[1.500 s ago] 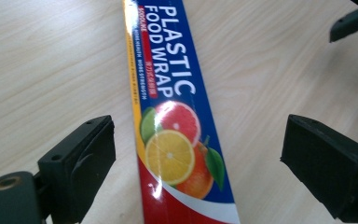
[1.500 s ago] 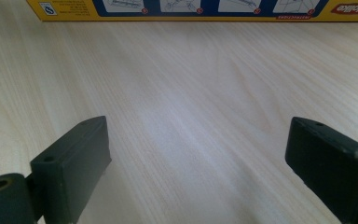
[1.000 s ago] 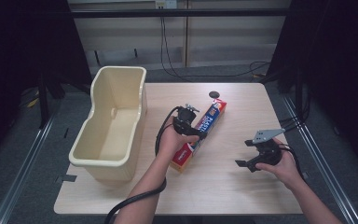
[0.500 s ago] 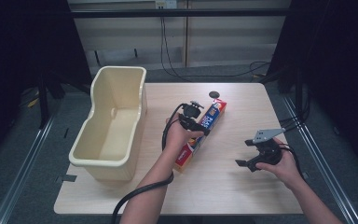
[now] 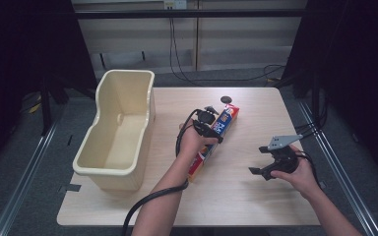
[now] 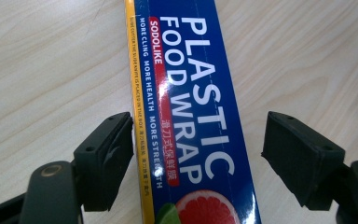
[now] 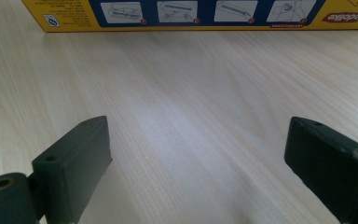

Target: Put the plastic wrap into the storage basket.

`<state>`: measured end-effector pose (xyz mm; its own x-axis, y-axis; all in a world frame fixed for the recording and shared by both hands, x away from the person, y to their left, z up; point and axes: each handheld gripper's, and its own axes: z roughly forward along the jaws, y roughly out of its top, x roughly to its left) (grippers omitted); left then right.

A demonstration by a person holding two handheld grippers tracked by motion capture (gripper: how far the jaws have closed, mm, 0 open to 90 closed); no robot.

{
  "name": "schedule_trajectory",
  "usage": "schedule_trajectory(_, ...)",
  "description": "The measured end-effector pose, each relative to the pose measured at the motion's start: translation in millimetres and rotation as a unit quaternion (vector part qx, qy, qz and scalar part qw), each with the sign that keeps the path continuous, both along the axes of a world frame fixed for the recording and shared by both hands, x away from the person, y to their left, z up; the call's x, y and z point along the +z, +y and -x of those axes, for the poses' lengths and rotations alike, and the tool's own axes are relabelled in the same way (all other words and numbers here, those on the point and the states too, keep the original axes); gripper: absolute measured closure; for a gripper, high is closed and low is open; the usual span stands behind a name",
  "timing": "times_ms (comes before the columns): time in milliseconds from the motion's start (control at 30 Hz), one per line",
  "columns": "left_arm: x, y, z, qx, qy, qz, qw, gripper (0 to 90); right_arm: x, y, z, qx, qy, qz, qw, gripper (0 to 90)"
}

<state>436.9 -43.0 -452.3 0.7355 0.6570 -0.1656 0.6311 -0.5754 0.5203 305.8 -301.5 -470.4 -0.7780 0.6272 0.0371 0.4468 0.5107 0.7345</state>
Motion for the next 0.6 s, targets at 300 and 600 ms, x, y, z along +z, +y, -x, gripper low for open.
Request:
schedule_trajectory(300, -2.9, -4.0, -4.2, 0.001, 0.007, -0.017, 0.9998, 28.2, 0.6, -0.8, 0.1, -0.002, 0.0, -0.001, 1.0, 6.7)
schedule_trajectory(600, -6.1, -7.9, -8.7, 0.008, 0.014, -0.031, 0.9994, 33.6, 0.7, -0.8, 0.2, -0.003, 0.0, -0.003, 1.0, 6.8)
